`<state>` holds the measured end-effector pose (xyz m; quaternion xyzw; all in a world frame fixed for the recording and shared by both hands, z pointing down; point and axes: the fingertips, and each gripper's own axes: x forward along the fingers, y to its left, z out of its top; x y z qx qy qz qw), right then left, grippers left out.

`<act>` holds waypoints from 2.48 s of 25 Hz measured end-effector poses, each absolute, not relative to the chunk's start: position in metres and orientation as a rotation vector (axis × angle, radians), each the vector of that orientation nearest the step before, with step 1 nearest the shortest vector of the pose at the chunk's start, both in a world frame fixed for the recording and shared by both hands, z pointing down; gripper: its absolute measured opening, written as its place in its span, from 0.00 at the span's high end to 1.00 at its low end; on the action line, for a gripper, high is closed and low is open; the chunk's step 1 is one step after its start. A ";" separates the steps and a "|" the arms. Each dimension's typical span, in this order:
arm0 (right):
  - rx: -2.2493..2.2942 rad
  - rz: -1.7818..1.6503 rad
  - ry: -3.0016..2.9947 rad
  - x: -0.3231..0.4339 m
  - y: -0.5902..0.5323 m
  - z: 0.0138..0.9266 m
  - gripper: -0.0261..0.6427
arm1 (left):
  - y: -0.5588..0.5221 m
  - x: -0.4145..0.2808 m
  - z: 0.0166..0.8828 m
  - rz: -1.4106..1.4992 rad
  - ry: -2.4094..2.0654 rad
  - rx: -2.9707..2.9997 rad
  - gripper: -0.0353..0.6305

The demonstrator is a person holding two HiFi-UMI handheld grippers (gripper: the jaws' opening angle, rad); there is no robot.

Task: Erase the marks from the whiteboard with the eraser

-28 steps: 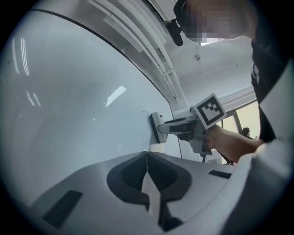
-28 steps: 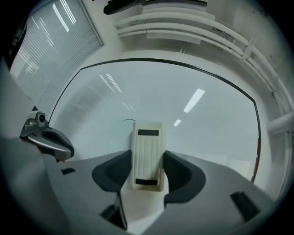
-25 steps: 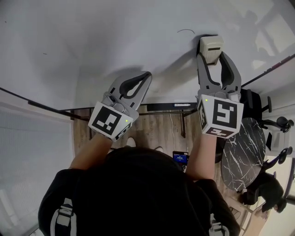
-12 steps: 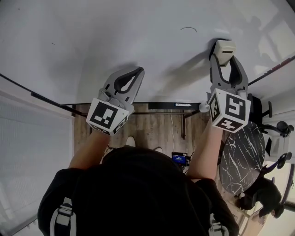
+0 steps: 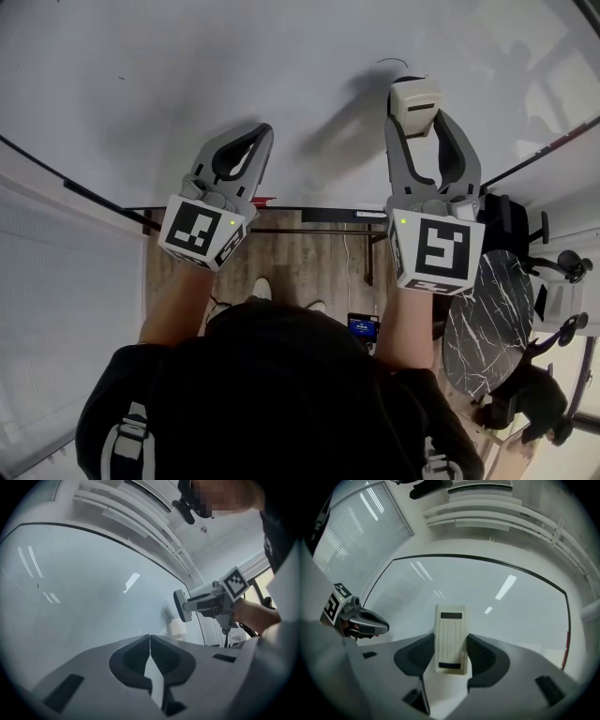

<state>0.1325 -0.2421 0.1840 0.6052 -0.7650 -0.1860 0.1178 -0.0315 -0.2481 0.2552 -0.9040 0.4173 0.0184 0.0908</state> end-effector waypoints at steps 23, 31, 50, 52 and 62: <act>1.775 -0.688 -2.167 0.078 -0.281 0.169 0.63 | -0.253 -0.063 0.255 0.100 1.253 -2.709 0.94; 1.924 -0.620 -2.132 0.154 -0.279 0.161 0.63 | -0.254 -0.037 0.255 0.091 1.203 -2.730 0.94; 2.220 -0.421 -1.982 0.314 -0.281 0.189 0.63 | -0.252 -0.005 0.270 0.028 1.170 -2.757 0.94; 2.235 -0.415 -1.973 0.324 -0.282 0.192 0.63 | -0.252 -0.003 0.272 0.023 1.174 -2.758 0.94; 2.245 -0.369 -1.985 0.352 -0.278 0.198 0.63 | -0.250 0.014 0.275 0.013 1.158 -2.769 0.94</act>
